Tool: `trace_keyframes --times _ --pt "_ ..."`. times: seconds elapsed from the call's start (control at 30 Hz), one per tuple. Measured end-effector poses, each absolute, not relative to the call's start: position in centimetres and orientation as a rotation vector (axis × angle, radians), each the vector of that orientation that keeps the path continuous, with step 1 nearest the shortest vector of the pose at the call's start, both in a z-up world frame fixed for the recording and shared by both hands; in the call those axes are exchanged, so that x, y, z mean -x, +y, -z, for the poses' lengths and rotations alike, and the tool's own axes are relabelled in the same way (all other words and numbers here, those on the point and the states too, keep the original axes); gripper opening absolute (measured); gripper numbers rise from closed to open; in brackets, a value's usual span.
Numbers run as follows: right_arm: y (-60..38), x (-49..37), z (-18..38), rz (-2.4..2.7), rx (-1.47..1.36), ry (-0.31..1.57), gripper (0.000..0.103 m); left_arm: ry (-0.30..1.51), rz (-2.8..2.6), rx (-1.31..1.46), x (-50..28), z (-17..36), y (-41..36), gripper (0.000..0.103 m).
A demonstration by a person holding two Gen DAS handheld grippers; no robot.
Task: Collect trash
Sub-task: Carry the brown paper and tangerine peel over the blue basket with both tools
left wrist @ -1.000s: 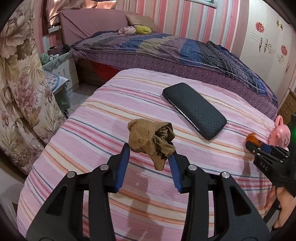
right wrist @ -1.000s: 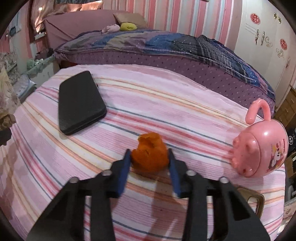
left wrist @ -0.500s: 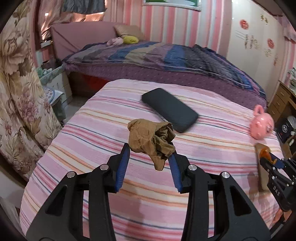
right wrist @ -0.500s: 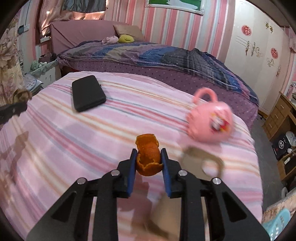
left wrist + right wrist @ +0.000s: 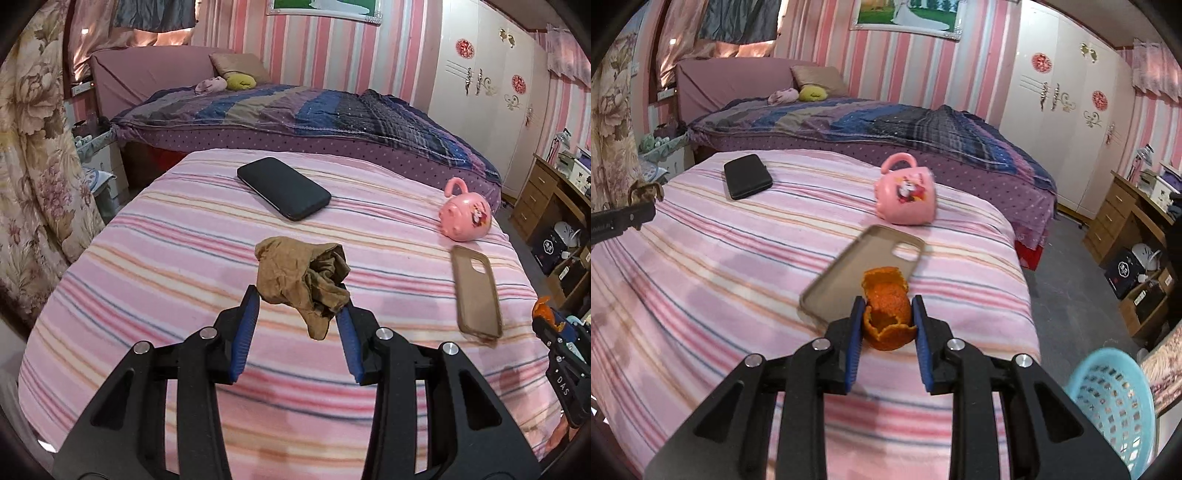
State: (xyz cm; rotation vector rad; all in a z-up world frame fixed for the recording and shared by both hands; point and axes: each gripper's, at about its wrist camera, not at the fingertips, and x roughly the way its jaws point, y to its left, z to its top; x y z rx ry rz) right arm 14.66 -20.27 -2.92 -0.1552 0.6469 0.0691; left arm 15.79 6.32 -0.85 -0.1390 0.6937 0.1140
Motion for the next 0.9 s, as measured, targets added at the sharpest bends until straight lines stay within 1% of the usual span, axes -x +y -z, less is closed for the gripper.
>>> trace_keyframes --times 0.17,0.4,0.63,0.77,0.9 --pt "-22.3 -14.1 3.2 -0.066 0.129 0.653 0.026 0.678 -0.117 0.151 -14.3 1.1 4.6 0.041" --pt "-24.5 -13.0 2.8 -0.049 0.100 0.609 0.026 0.680 -0.114 0.110 -13.7 1.4 1.6 0.041" --pt "-28.2 -11.1 2.1 0.011 0.107 0.594 0.026 0.667 -0.048 0.026 -12.5 1.7 -3.4 0.041" --pt "-30.5 -10.3 1.9 0.050 0.099 0.597 0.026 0.682 0.042 0.052 -12.2 2.0 -5.9 0.041" --pt "-34.1 -9.2 1.8 0.108 0.083 0.598 0.026 0.679 0.083 0.016 -11.8 2.2 -8.8 0.041"
